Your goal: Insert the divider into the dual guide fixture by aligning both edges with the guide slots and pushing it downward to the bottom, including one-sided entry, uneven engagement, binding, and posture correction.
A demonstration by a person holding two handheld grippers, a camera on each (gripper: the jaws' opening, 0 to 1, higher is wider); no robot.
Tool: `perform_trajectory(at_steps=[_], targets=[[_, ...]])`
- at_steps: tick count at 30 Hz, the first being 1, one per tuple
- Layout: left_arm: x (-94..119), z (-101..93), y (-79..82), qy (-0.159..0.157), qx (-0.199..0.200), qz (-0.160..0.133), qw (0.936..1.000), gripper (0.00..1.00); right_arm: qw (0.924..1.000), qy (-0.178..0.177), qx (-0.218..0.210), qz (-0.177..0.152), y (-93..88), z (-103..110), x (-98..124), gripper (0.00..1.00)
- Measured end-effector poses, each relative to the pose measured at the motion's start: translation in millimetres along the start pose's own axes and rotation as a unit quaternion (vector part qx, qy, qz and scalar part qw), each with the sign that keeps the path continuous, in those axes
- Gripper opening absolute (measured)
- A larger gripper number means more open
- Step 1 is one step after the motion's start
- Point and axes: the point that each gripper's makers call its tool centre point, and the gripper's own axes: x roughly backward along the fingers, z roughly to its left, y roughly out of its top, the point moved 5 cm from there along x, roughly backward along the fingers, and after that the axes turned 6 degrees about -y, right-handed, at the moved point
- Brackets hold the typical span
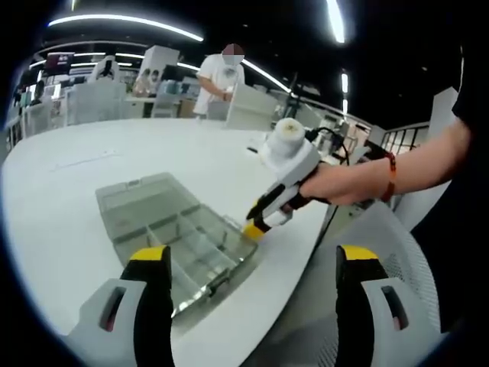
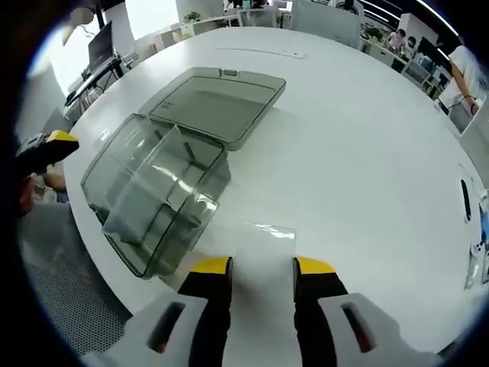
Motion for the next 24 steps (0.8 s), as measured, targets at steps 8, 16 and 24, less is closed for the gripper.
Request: perform_trajectory(at_steps=[8, 16, 24], targets=[[-3, -1.4, 1.4, -0.003, 0.000, -0.001, 1.0000, 0.87, 0.9998, -0.006, -0.008, -0.015, -0.9, -8, 5, 0.27], [-7, -0.4, 5.9, -0.005, 0.004, -0.004, 1.0000, 0.86, 0.9989, -0.007, -0.002, -0.047, 7.0, -9, 16, 0.27], [-10, 1.4, 13.4, -0.001, 0.003, -0.009, 1.0000, 0.84, 0.9974, -0.008, 0.010, -0.070, 13.5, -9, 25, 0.27]])
